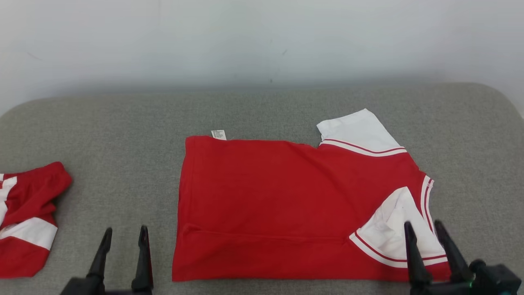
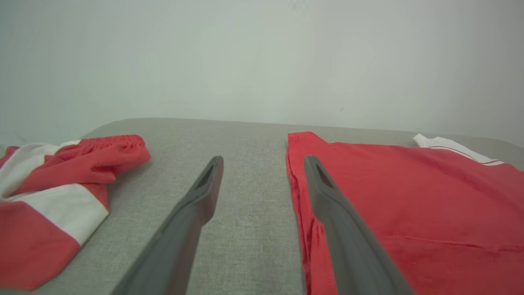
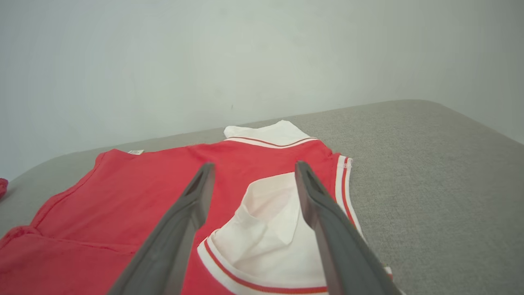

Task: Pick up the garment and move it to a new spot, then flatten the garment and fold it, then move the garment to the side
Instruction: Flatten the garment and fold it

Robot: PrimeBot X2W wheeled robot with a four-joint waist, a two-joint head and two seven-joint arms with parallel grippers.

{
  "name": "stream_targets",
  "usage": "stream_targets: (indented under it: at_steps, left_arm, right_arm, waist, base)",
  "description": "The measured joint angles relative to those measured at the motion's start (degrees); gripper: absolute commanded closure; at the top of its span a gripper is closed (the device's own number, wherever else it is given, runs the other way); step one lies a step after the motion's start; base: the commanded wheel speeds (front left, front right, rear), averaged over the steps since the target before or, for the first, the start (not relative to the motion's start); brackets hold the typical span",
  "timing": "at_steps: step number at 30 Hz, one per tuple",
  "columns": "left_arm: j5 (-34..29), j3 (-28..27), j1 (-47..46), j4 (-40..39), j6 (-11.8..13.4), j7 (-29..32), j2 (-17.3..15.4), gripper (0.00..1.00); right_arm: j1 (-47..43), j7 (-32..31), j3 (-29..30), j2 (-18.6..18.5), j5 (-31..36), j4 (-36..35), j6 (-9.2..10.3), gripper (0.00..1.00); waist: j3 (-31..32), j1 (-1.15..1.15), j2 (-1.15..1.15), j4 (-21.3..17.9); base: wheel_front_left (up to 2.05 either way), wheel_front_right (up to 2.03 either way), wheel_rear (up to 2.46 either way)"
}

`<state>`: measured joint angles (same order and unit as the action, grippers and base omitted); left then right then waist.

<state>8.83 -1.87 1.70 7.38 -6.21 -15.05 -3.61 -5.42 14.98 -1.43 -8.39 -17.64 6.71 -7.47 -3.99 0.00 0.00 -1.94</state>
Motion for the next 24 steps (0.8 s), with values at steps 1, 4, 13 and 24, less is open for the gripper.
stream_targets:
  at_steps: [1,4,13,24]
  left_arm:
    - [0.2,-0.1,-1.3,0.7,-0.4,0.0,0.0,0.00]
    - [0.4,0.7,-5.9,3.6,-0.9,0.0,-1.1,0.00]
    - [9.5,11.7,-26.1,15.4,-1.3,6.0,-10.6,0.00]
    - [26.3,19.8,-44.9,23.9,-1.3,20.3,-20.6,0.00]
  right_arm:
    - [1.1,0.0,0.1,-0.2,0.1,0.0,0.00,0.00]
    - [5.3,0.0,0.7,-0.1,-1.6,0.2,0.00,0.00]
    - [25.2,-0.7,-7.8,-4.0,-5.6,11.0,0.00,0.00]
    - [47.2,-0.6,-17.1,-6.3,-18.3,24.1,0.00,0.00]
  waist:
    - [-0.3,0.00,0.00,-0.2]
    - [-1.5,0.00,0.00,-0.8]
    - [-7.5,0.01,0.01,-3.5]
    - [-16.3,0.02,0.01,-8.1]
  base:
    - [0.00,0.00,0.00]
    - [0.00,0.00,0.00]
    - [0.00,0.00,0.00]
    - [0.00,0.00,0.00]
